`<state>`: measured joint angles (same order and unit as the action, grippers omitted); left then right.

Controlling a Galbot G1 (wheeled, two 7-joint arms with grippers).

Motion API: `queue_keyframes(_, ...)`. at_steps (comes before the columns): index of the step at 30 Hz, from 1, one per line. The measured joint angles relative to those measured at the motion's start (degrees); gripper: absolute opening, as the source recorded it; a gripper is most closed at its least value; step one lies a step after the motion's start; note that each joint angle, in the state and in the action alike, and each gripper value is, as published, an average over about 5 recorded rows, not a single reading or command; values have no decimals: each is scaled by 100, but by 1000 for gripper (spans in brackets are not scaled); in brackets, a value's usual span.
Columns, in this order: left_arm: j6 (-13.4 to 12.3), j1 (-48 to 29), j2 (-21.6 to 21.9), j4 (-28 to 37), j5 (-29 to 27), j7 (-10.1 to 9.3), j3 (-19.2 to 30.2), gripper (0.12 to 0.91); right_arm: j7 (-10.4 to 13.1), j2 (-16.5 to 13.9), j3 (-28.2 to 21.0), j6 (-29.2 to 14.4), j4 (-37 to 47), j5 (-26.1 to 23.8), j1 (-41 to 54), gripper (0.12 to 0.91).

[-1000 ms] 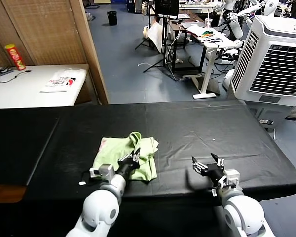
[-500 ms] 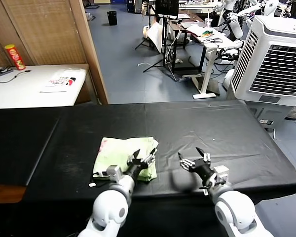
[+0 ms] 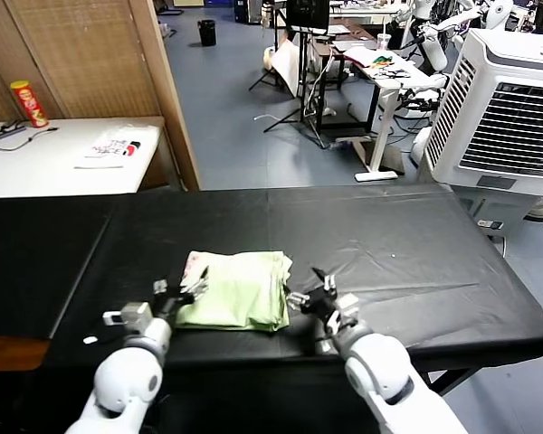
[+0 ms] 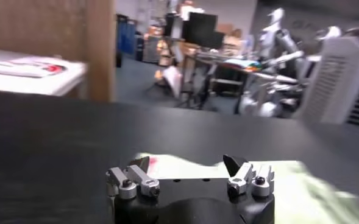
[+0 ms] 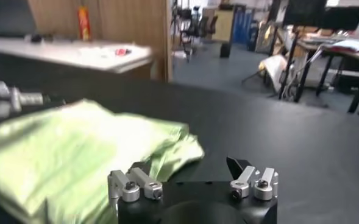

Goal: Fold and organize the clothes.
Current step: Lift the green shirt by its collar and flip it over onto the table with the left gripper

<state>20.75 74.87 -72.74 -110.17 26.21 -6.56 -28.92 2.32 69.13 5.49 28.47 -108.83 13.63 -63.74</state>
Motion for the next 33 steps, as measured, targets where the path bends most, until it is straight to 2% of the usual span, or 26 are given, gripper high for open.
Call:
queue_keyframes(4, -71, 12, 11, 198, 295, 84, -209, 798, 3, -46, 59, -5, -70, 57, -74, 798)
queue_keyframes(13, -40, 27, -91, 441, 1764, 211, -482, 798, 30, -309, 505, -47, -681, 389, -423, 798)
queue_keyframes(18, -9, 47, -213, 498, 2378, 269, -501, 795, 45, -319, 597, -93, -854, 391, -524, 798)
queue_keyframes(21, 2, 26, -293, 553, 2610, 258, -513, 706, 47, -303, 627, -132, -910, 383, -572, 798)
queue_keyframes(26, 67, -4, -437, 628, 3001, 228, -610, 423, 47, -263, 690, -194, -945, 352, -676, 798)
queue_keyframes(29, 65, 8, -493, 611, 2976, 225, -647, 256, 48, -243, 718, -211, -971, 326, -737, 798)
queue_keyframes(31, 49, 21, -500, 569, 2826, 223, -647, 179, 51, -229, 735, -220, -998, 282, -776, 798)
queue_keyframes(33, 35, 28, -485, 513, 2611, 214, -647, 158, 59, -212, 754, -236, -1030, 200, -814, 798)
